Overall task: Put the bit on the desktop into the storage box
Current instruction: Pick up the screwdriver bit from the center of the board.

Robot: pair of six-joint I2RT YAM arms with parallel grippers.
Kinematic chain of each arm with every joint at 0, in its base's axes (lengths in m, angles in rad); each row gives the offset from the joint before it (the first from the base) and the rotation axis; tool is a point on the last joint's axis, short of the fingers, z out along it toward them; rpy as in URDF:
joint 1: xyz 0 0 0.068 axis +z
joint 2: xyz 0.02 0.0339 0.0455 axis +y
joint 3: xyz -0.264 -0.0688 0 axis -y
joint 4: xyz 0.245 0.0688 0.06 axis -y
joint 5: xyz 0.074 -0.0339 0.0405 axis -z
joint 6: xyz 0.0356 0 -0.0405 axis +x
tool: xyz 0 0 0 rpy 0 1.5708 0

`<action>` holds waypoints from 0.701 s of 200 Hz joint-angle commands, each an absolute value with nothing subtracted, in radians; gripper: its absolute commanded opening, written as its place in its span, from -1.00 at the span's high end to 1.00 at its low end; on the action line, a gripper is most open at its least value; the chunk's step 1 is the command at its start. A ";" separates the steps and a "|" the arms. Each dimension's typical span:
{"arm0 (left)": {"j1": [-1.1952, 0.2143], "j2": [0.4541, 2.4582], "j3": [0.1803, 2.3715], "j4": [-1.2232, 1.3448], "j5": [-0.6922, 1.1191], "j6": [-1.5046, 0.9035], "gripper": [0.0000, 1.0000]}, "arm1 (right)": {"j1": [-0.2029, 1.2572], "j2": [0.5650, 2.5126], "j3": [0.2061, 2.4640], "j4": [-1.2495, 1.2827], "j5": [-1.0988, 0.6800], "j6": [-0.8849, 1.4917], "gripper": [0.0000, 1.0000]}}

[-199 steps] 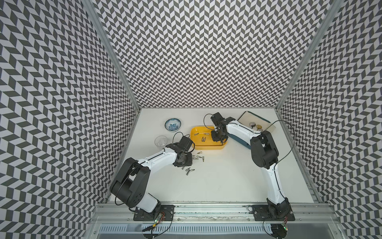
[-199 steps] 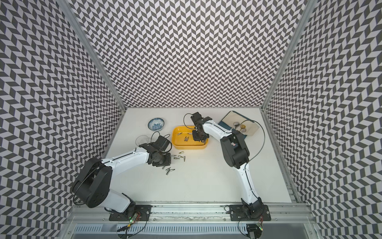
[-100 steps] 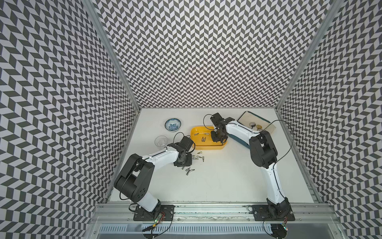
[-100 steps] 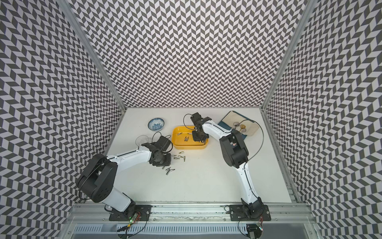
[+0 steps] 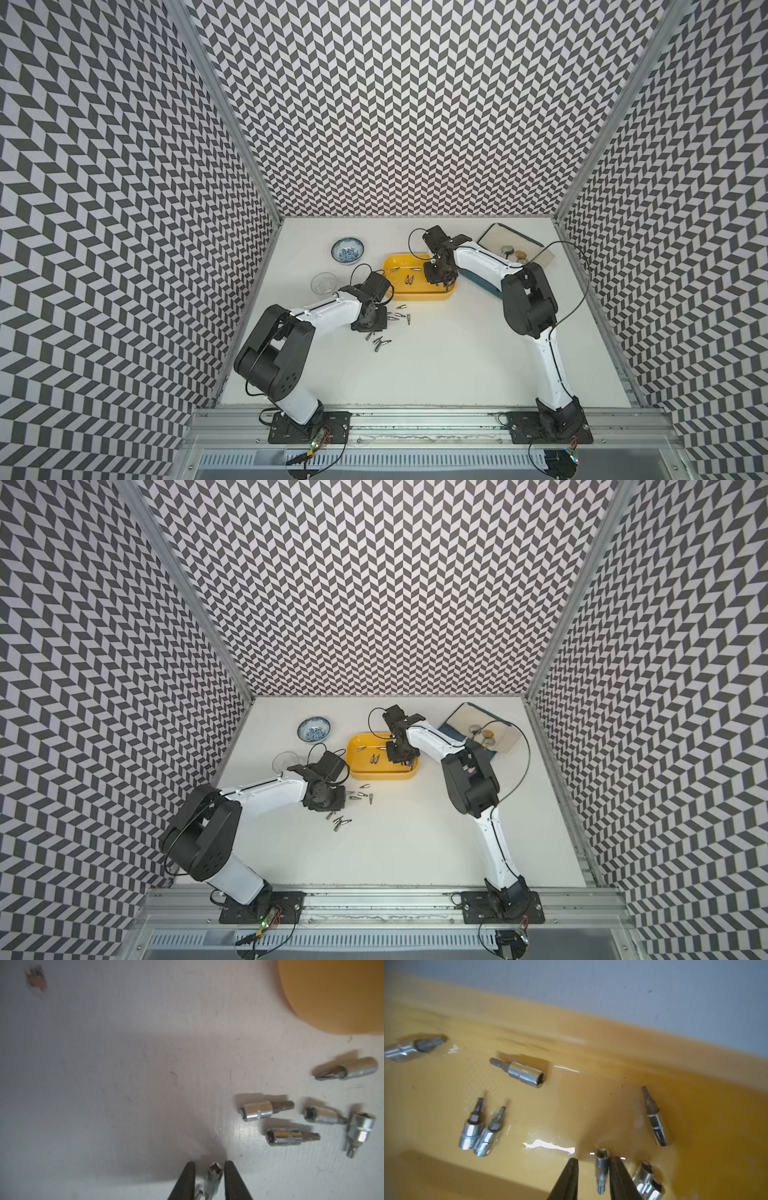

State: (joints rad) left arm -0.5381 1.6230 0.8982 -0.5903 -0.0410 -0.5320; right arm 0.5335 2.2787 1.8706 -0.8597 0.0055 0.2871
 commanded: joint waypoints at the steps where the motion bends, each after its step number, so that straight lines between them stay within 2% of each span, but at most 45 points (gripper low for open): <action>1: -0.538 1.637 0.895 -0.569 -0.045 -0.525 0.55 | 0.532 2.262 1.891 -0.830 0.020 0.285 0.37; 44: -0.539 1.642 0.905 -0.567 -0.033 -0.522 0.82 | 0.535 2.158 1.887 -0.803 0.034 0.293 0.37; 63: -0.538 1.641 0.913 -0.569 -0.028 -0.519 1.00 | 0.544 2.114 1.859 -0.813 0.034 0.297 0.32; 99: -0.539 1.615 0.955 -0.602 -0.007 -0.511 1.00 | 0.551 2.010 1.738 -0.770 0.023 0.324 0.13; 140: -0.536 1.545 1.108 -0.727 0.001 -0.488 1.00 | 0.551 1.865 1.612 -0.745 0.025 0.365 0.07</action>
